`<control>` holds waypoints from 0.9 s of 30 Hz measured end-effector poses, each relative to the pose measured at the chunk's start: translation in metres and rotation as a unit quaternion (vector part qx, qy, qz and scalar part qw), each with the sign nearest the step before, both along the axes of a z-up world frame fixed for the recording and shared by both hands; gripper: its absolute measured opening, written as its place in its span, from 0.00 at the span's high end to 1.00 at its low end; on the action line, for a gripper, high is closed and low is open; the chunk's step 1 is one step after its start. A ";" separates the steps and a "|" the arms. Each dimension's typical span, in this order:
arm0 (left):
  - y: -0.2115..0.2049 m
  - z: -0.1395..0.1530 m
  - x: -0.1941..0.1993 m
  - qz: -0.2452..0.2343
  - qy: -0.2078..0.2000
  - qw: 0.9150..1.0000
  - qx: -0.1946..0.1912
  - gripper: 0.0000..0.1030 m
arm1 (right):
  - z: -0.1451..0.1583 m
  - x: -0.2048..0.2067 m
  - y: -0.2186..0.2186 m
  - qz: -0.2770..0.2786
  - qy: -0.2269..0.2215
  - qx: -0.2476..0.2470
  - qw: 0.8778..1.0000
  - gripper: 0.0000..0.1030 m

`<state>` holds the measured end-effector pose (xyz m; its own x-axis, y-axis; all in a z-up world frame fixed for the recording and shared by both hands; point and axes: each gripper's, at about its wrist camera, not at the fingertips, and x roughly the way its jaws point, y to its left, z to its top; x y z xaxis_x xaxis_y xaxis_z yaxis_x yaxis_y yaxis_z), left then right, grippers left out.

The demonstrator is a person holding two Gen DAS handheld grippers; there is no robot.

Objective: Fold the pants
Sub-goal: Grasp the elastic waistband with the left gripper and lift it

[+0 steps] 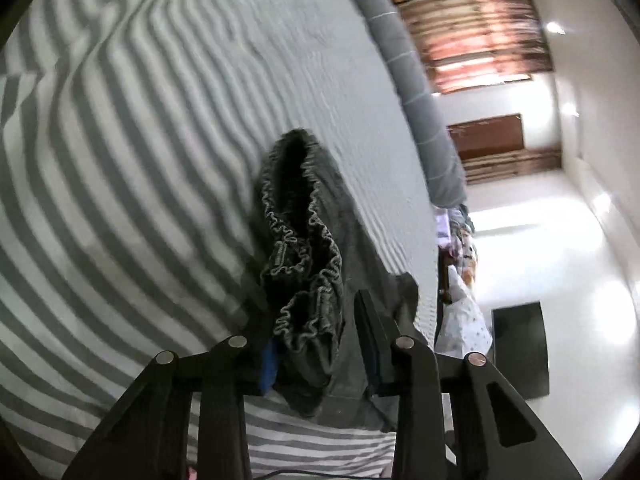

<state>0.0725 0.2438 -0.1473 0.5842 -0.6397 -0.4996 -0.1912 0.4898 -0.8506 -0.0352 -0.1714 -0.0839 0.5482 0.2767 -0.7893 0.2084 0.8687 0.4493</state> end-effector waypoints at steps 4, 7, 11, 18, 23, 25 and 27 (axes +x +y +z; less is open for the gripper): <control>-0.004 -0.013 0.004 0.013 0.043 0.999 0.029 0.67 | -0.004 0.002 0.007 0.011 0.005 -0.002 1.000 0.27; -0.001 -0.026 0.007 0.026 0.073 0.997 0.017 0.63 | -0.005 0.003 0.010 0.017 0.006 -0.003 1.000 0.27; -0.008 -0.021 0.008 0.017 0.063 0.997 0.041 0.56 | -0.009 0.004 0.010 0.018 0.012 0.003 1.000 0.27; -0.022 -0.011 0.016 0.000 0.027 0.998 0.062 0.30 | -0.013 0.002 0.009 0.017 0.018 0.002 1.000 0.27; -0.007 -0.023 0.010 0.036 0.067 0.996 0.037 0.72 | -0.015 0.001 0.000 0.004 0.017 0.012 1.000 0.27; -0.004 -0.022 0.006 0.044 0.066 0.997 0.020 0.79 | -0.016 0.000 -0.002 0.002 0.016 0.016 1.000 0.27; -0.011 -0.008 0.003 0.037 0.045 0.997 0.051 0.80 | -0.017 0.000 -0.004 0.000 0.015 0.020 1.000 0.27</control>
